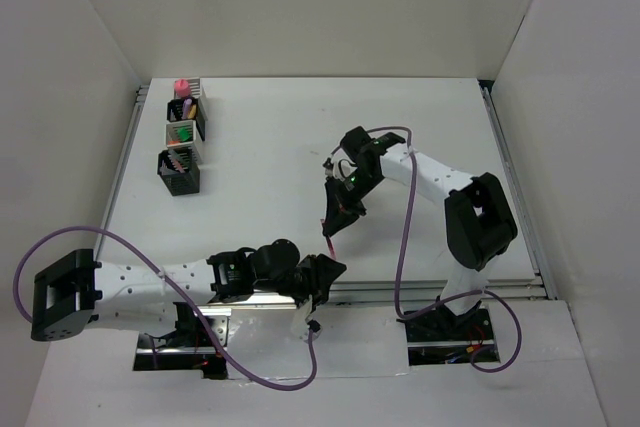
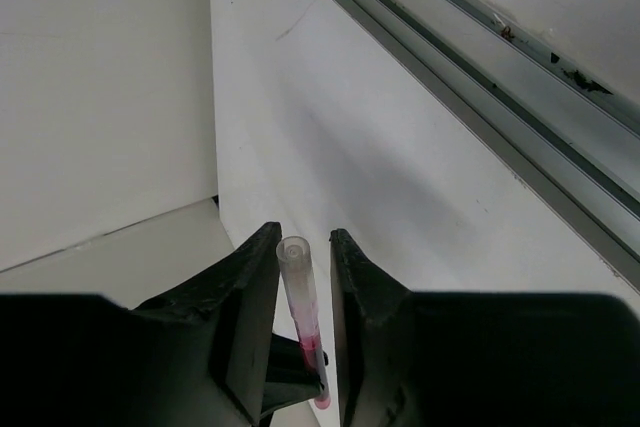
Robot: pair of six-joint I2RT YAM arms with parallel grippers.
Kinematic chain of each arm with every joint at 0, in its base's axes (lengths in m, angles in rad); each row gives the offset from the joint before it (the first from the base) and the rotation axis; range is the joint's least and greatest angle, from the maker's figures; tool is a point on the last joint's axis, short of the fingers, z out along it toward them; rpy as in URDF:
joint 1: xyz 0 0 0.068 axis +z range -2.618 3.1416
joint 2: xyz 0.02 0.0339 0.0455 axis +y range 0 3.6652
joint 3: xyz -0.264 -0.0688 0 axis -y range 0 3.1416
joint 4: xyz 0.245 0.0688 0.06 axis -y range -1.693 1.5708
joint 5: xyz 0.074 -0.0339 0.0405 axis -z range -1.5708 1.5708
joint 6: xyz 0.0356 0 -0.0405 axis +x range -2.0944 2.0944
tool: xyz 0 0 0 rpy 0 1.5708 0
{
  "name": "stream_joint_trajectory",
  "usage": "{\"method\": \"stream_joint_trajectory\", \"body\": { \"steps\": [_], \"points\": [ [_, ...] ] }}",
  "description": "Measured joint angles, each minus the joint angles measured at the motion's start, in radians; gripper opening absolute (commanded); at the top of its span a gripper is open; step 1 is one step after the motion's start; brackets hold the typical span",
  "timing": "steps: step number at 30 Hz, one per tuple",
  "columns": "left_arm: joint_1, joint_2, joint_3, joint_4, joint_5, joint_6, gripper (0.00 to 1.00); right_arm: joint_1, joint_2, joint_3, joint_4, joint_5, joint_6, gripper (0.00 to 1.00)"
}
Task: Sort the stationery into containers
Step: Place the pen in the storage box.
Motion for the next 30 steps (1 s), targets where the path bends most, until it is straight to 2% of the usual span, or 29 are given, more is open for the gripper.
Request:
{"method": "stream_joint_trajectory", "body": {
  "steps": [4, 9, 11, 13, 14, 16, 17, 18, 20, 26, 30],
  "points": [
    [0.000, 0.000, 0.000, 0.000, 0.000, 0.000, 0.31, 0.014, 0.000, 0.000, 0.000, -0.001, 0.000, 0.00],
    [0.000, 0.000, 0.000, -0.010, 0.001, -0.008, 0.14, 0.019, 0.000, 0.000, 0.002, -0.009, -0.009, 0.09],
    [0.000, 0.000, 0.000, -0.010, 0.002, -0.008, 0.04, 0.019, 0.000, 0.000, 0.002, -0.009, -0.011, 0.12],
    [0.000, 0.000, 0.000, -0.010, 0.002, -0.008, 0.00, 0.020, 0.000, 0.002, 0.002, -0.010, -0.012, 0.24],
    [0.000, 0.000, 0.000, -0.010, 0.002, -0.008, 0.00, 0.020, 0.003, 0.007, -0.002, -0.011, -0.015, 0.44],
    [0.000, -0.002, 0.000, -0.009, 0.000, -0.008, 0.00, 0.021, 0.013, 0.029, -0.009, -0.012, -0.029, 0.65],
    [0.000, -0.004, 0.000, -0.010, 0.000, -0.009, 0.00, 0.022, 0.017, 0.042, -0.010, -0.010, -0.036, 0.80],
    [0.000, -0.008, 0.000, -0.011, 0.000, -0.012, 0.00, 0.023, 0.018, 0.053, -0.011, -0.005, -0.043, 0.85],
    [0.000, -0.021, 0.000, -0.021, -0.001, -0.028, 0.00, 0.023, 0.014, 0.068, -0.008, 0.008, -0.056, 0.90],
    [0.000, -0.086, -0.010, -0.050, -0.002, -0.062, 0.00, -0.005, -0.032, 0.073, -0.011, 0.067, -0.088, 0.91],
    [0.000, -0.106, -0.009, -0.069, -0.011, -0.116, 0.00, -0.176, -0.078, 0.098, -0.016, 0.058, -0.124, 0.90]
  ]
}}
